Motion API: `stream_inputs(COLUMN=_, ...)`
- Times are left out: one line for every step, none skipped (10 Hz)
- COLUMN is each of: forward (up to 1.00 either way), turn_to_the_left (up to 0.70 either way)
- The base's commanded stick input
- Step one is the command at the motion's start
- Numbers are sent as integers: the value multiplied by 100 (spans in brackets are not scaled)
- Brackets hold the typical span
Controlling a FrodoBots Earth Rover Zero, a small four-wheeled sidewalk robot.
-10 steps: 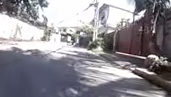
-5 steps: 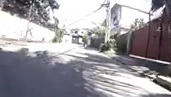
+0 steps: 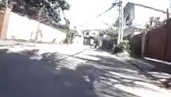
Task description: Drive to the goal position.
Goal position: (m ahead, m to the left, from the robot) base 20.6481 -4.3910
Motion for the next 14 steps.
stream_inputs(forward=100, turn_to_the_left=14)
stream_inputs(forward=100, turn_to_the_left=17)
stream_inputs(forward=100, turn_to_the_left=17)
stream_inputs(forward=100, turn_to_the_left=17)
stream_inputs(forward=100, turn_to_the_left=17)
stream_inputs(forward=100, turn_to_the_left=11)
stream_inputs(forward=100, turn_to_the_left=3)
stream_inputs(forward=100, turn_to_the_left=-7)
stream_inputs(forward=100, turn_to_the_left=-21)
stream_inputs(forward=100, turn_to_the_left=3)
stream_inputs(forward=100, turn_to_the_left=17)
stream_inputs(forward=100, turn_to_the_left=17)
stream_inputs(forward=100, turn_to_the_left=-4)
stream_inputs(forward=100, turn_to_the_left=-23)
